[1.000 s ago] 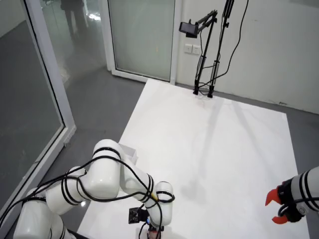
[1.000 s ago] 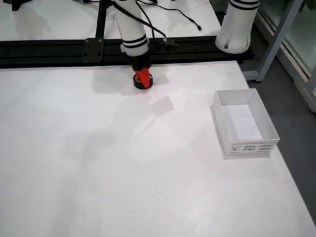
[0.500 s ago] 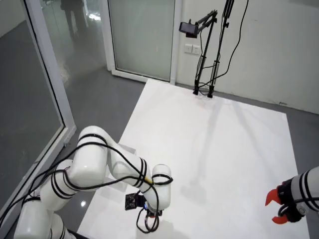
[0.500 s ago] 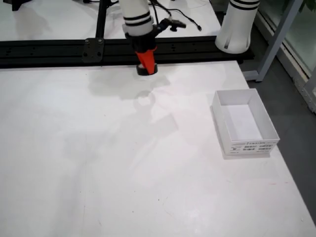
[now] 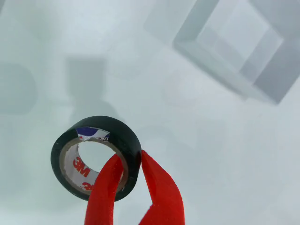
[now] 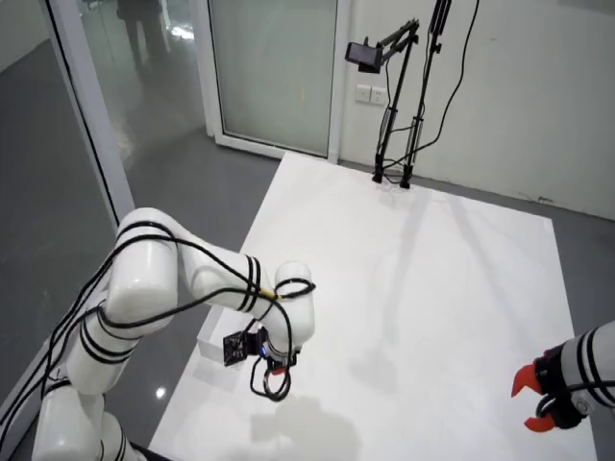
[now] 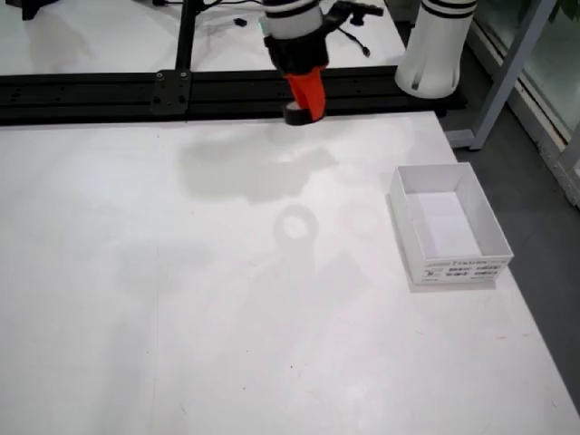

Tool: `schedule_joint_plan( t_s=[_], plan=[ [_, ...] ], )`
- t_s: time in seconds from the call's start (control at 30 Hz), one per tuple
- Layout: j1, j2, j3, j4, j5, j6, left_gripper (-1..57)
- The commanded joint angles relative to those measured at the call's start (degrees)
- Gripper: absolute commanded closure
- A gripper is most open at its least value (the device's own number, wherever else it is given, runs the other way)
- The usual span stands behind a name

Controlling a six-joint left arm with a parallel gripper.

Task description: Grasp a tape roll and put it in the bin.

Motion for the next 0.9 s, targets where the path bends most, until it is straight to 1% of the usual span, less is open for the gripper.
schedule_joint_plan(
  t_s=[0.03,0.43,0.53,0.7,0.9],
  plan=[
    [16.4,-5.2,1.1,2.9,4.2,0.3,57.0],
    [28.0,-7.3,1.7,6.5,4.6,0.3,57.1],
    [30.6,-7.2,2.1,6.7,4.2,0.9,57.1],
    [33.6,-4.8,2.1,6.7,1.5,2.6,57.1],
    [35.0,0.0,2.1,6.4,-2.8,2.8,57.2]
  ],
)
